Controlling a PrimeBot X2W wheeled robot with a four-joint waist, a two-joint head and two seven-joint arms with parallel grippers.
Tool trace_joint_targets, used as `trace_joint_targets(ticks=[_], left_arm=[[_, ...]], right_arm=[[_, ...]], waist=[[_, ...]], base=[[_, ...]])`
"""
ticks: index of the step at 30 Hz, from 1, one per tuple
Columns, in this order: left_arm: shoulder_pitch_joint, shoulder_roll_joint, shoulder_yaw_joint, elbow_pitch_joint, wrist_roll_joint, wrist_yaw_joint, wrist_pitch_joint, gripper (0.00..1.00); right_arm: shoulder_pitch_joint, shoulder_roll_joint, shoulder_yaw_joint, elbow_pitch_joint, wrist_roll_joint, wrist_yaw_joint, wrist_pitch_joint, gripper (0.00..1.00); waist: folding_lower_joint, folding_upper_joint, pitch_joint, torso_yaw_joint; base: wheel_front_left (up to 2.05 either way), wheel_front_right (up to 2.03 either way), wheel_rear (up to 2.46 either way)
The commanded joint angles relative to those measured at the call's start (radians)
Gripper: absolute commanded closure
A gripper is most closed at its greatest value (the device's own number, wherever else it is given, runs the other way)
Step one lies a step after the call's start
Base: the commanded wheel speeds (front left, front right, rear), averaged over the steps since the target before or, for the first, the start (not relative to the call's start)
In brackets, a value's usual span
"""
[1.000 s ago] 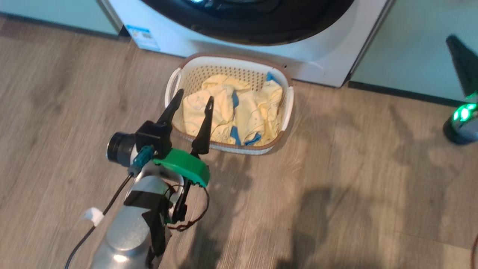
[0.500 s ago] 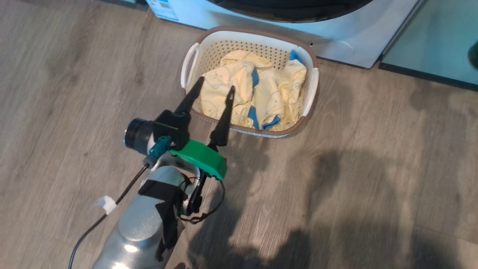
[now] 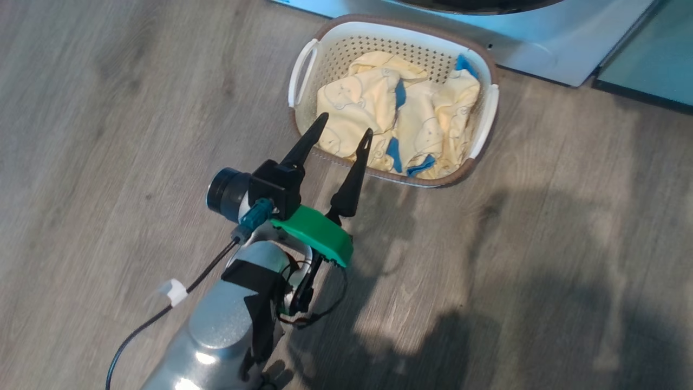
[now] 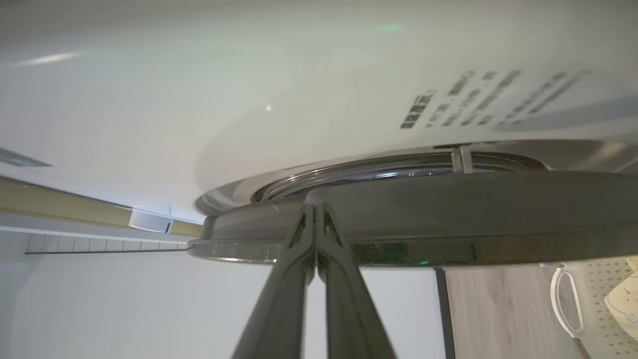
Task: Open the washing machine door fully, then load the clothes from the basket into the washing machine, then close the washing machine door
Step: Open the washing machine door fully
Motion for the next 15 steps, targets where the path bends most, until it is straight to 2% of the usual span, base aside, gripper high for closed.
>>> trace_joint_targets(ticks=[1,15], left_arm=[[-0.027,0.017,0.017,-0.036,-0.015,0.009,-0.006,0.0],[-0.045,0.017,-0.038,-0.056,-0.056,0.034,-0.006,0.0]], right_arm=[[-0.067,0.02,0.01,-0.007,-0.01,-0.003,-0.009,1.0],[-0.243,0.032,0.046,0.194,-0.059,-0.003,-0.046,1.0]], waist=[[-0.0001,0.0,0.009,0.011],[-0.0001,0.0,0.05,0.051]], base=[[0.0,0.0,0.0],[0.0,0.0,0.0]])
